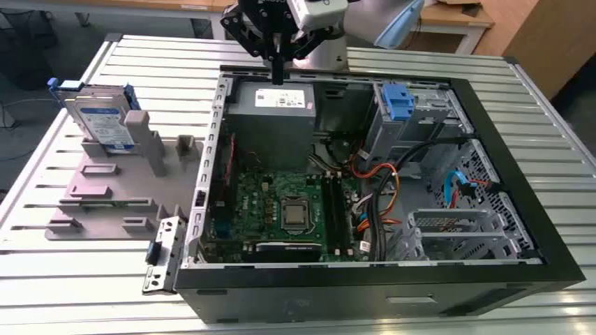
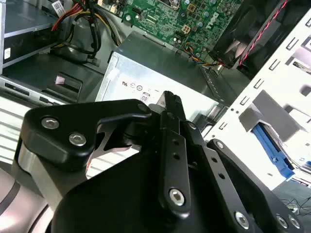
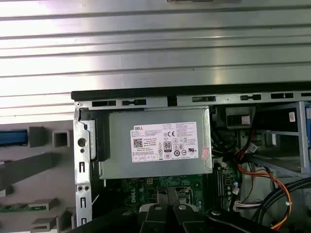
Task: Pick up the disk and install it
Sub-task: 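Reach for the disk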
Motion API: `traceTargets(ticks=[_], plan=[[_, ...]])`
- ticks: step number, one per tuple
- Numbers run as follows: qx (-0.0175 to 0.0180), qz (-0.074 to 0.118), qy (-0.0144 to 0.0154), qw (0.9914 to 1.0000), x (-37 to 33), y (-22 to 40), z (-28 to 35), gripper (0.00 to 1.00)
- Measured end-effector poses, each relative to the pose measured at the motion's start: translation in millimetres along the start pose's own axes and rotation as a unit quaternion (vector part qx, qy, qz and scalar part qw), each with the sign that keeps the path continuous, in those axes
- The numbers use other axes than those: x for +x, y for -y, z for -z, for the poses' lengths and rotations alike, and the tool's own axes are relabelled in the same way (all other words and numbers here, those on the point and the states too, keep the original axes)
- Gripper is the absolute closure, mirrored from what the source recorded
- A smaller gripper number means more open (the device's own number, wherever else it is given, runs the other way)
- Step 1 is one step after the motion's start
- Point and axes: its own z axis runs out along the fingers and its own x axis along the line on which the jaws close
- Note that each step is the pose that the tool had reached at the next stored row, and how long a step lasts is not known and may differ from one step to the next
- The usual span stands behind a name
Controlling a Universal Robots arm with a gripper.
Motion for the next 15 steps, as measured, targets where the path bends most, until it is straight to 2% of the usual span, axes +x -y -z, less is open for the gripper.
traceTargets(ticks=[15], plan=[[0.0000,0.000,0.0000,1.00000,0.9,0.0,0.0,0.89]])
